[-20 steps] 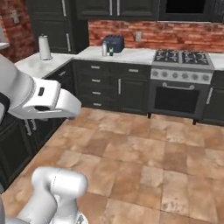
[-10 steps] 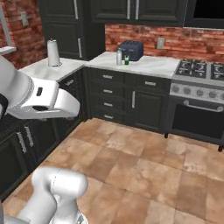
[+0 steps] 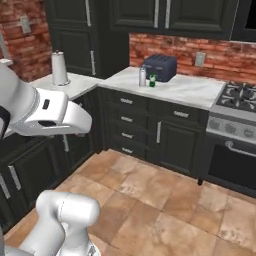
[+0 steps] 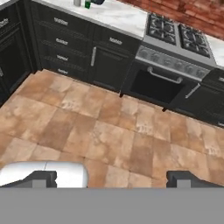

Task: Move the drinks to the dining counter.

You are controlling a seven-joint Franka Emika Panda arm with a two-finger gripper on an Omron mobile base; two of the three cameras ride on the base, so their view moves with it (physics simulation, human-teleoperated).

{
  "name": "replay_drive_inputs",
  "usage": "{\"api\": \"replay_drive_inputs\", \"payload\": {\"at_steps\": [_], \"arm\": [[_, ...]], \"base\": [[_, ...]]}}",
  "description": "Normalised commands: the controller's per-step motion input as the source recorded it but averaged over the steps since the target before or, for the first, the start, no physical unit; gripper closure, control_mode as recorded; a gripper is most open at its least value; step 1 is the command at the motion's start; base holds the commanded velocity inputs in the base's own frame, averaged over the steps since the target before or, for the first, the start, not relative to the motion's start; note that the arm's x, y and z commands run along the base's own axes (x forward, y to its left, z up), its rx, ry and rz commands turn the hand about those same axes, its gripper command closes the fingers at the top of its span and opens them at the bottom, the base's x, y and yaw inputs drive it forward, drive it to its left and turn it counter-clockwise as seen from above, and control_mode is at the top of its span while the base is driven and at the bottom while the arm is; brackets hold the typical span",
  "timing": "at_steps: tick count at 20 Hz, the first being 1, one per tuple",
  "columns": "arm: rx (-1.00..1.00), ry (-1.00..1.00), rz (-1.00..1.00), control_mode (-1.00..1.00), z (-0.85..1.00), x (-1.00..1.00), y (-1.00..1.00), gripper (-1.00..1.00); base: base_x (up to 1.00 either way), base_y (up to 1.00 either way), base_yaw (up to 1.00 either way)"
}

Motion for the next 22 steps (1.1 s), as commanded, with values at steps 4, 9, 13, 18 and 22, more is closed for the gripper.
{"api": "replay_drive_inputs", "payload": {"at_steps": [4, 9, 13, 18, 22], "arm": [[0.0, 0.0, 0.0, 1.0, 0.0, 0.0, 0.0, -1.0], [0.0, 0.0, 0.0, 1.0, 0.0, 0.0, 0.0, -1.0], [0.0, 0.0, 0.0, 1.0, 0.0, 0.0, 0.0, -1.0], [0.0, 0.0, 0.0, 1.0, 0.0, 0.0, 0.0, -1.0], [0.0, 0.0, 0.0, 1.0, 0.0, 0.0, 0.0, -1.0]], "base": [[1.0, -0.06, 0.23], [1.0, 0.01, 0.11], [1.0, 0.18, 0.0], [1.0, 0.39, 0.0], [1.0, 0.41, 0.0]]}}
